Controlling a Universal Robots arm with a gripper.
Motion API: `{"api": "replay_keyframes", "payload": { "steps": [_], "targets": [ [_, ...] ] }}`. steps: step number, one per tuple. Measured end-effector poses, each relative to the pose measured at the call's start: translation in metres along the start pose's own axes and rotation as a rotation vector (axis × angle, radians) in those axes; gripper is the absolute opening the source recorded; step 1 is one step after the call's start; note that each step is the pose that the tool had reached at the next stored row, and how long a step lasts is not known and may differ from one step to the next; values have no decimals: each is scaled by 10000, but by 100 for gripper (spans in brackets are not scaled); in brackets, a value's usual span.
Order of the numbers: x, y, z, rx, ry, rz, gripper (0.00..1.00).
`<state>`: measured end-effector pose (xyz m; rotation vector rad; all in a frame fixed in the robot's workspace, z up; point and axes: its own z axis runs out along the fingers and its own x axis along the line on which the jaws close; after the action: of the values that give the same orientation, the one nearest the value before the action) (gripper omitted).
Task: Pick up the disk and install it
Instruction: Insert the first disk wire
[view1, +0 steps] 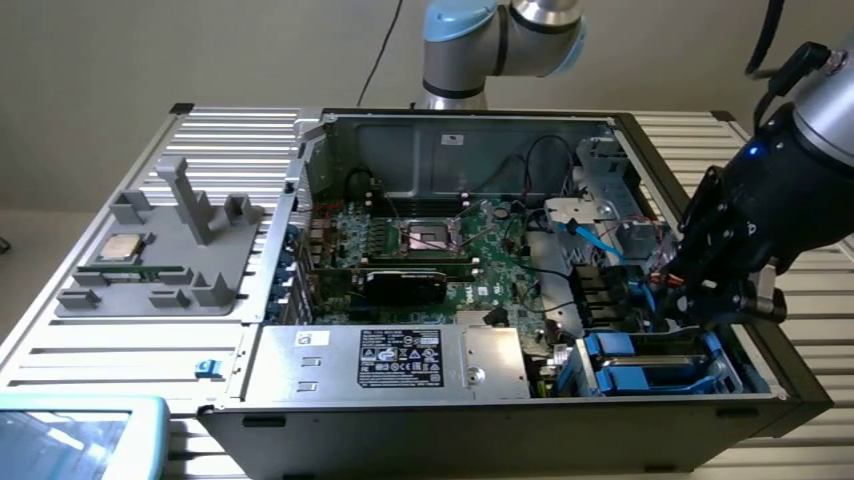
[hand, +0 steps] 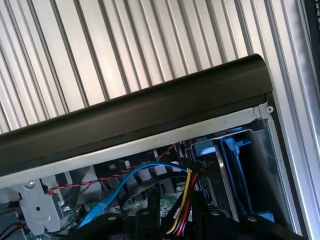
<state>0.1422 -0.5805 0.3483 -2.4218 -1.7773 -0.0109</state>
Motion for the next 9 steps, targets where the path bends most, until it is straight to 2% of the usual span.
{"api": "replay_keyframes", "payload": {
  "steps": [4, 5, 8, 9],
  "targets": [
    [1, -9, -1, -135, -387, 36, 37],
    [3, -10, -1, -161, -469, 43, 37],
    [7, -12, -2, -224, -665, 60, 37],
    [9, -13, -2, -239, -715, 64, 37]
  ]
}}
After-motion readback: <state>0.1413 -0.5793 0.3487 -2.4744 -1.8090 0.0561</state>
